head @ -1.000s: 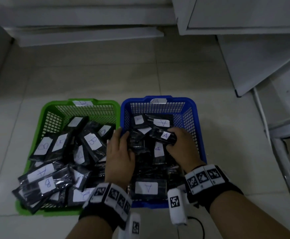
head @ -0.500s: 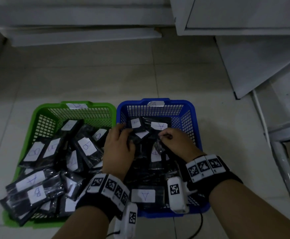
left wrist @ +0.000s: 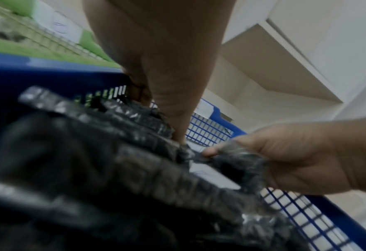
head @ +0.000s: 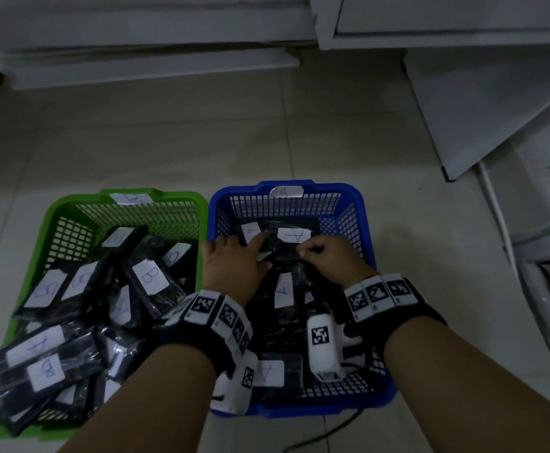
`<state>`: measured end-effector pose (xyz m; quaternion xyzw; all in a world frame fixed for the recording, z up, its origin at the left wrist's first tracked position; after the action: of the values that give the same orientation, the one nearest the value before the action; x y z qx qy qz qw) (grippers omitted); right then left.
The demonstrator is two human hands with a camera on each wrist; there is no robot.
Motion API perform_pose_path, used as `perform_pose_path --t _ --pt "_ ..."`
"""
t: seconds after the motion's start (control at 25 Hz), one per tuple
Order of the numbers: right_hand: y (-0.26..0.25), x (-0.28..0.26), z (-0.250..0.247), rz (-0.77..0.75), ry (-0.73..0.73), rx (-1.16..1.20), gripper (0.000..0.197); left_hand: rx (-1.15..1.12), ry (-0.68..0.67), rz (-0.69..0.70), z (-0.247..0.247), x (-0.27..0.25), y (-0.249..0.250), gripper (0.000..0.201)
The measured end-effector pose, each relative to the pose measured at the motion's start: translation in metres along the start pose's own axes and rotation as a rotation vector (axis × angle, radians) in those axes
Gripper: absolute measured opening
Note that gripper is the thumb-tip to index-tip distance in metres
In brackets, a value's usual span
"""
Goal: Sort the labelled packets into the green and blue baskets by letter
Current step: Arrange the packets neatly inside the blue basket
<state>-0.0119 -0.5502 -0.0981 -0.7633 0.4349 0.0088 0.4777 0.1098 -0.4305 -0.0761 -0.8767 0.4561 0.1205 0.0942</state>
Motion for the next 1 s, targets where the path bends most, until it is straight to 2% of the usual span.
perform_pose_path --t 0.08,0.16,0.28,0.32,0.4,0.44,0.48,0.56,0.72,0.88,1.0 --pt "0.007 0.002 -0.014 0.034 0.11 0.118 0.019 -0.045 0.016 0.007 -0.001 0.0 -0.001 0.064" --pt "0.016 0.001 -0.025 0.09 0.2 0.089 0.026 -0.099 0.044 0.017 -0.003 -0.001 -0.002 0.059" --pt "0.019 -0.011 -0.028 0.138 0.267 -0.165 0.03 -0.134 0.091 0.031 -0.008 -0.002 0.001 0.055" --pt "0.009 -0.016 -0.024 0.075 0.274 -0.318 0.031 -0.142 0.103 0.026 -0.009 -0.003 0.0 0.055" --pt "-0.018 -0.021 -0.003 -0.15 0.198 -0.644 0.033 -0.15 0.115 0.019 -0.008 -0.004 -0.002 0.055" --pt "-0.023 -0.02 0.009 -0.228 0.124 -0.703 0.032 -0.143 0.118 0.022 -0.007 -0.004 -0.003 0.055" --pt "-0.025 -0.015 0.015 -0.237 0.049 -0.712 0.032 -0.132 0.118 0.031 -0.005 -0.005 -0.003 0.056" --pt "-0.016 -0.005 0.019 -0.157 -0.054 -0.702 0.035 -0.119 0.13 0.05 -0.002 -0.005 -0.003 0.055" --pt "-0.009 -0.001 0.013 -0.071 -0.082 -0.558 0.039 -0.12 0.134 0.061 -0.002 -0.006 -0.004 0.054" --pt "-0.004 -0.011 0.018 0.035 -0.244 -0.488 0.042 -0.128 0.139 0.066 -0.001 -0.006 -0.004 0.054" --pt "0.001 -0.013 0.024 0.073 -0.287 -0.428 0.051 -0.144 0.127 0.074 0.0 -0.005 -0.004 0.054"
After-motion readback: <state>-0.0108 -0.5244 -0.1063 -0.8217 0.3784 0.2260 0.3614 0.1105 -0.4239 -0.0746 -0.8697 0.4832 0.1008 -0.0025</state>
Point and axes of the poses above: each hand's wrist, its own x-axis towards the middle knuckle, its own z-axis out of the palm, y = z × x, the point moved 9 cm from there along x, towards the middle knuckle, and after that the axes turned 1 degree about -x, right-handed, at the moved point
